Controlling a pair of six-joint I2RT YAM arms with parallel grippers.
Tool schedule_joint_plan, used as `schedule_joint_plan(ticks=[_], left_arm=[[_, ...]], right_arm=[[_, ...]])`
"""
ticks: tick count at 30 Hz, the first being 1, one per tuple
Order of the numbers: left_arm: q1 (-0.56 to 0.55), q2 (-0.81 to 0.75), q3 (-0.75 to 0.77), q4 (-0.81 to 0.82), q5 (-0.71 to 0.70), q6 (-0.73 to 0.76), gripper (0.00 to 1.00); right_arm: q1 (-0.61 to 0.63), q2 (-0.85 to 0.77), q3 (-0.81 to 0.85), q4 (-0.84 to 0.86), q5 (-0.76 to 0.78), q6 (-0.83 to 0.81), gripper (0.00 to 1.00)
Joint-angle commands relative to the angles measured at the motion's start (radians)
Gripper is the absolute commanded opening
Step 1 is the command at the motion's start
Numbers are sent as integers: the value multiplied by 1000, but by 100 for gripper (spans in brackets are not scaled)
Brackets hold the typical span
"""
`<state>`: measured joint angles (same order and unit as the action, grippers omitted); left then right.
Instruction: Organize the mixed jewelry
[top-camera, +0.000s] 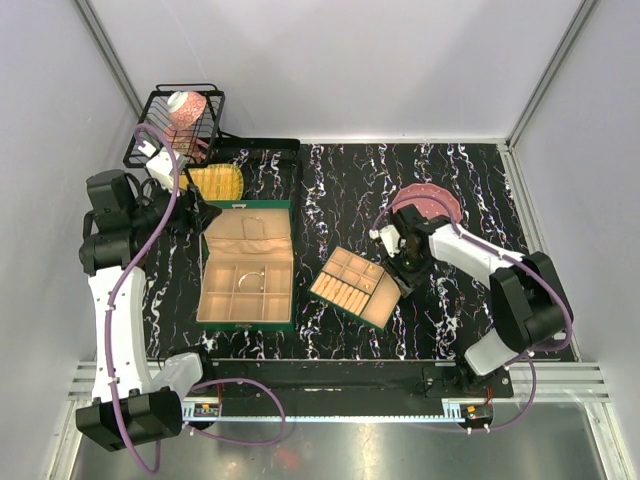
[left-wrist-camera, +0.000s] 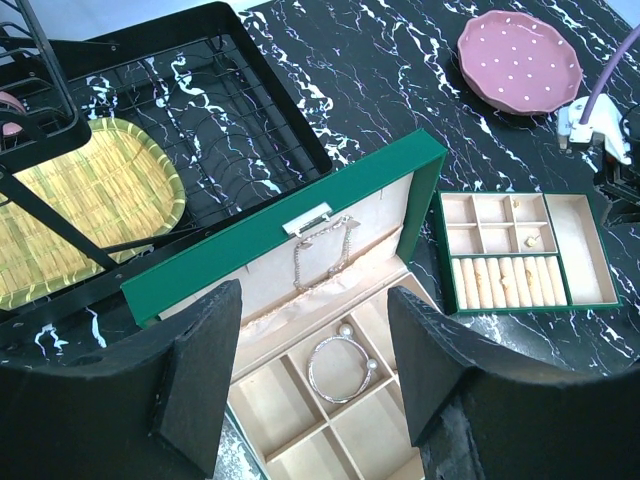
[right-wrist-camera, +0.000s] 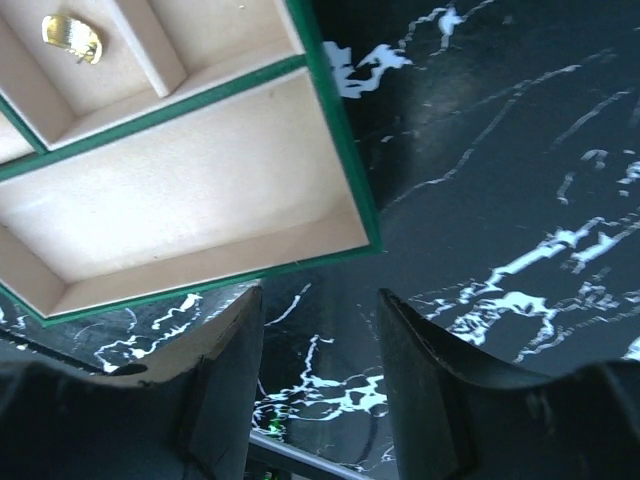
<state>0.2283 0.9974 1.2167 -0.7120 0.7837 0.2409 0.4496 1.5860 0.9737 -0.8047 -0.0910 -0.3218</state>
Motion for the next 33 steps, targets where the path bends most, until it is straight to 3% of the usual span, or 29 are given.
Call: schedule_joint_plan(ticks=[1,16,26,33], left_arm=[[6,12,7,49,-4,-18,63],[6,20,7,54,-14,-14,63],[6,12,-3,52,-18,6,63],[6,15,-22,52,-15,21,63]], right_arm=[[-6,-67,2,51,66,-33,54],[-6,89,109,99,31,-91,54],[-6,147,137,167,192,-135,54],[-6,183,212,164,212,-141,54]])
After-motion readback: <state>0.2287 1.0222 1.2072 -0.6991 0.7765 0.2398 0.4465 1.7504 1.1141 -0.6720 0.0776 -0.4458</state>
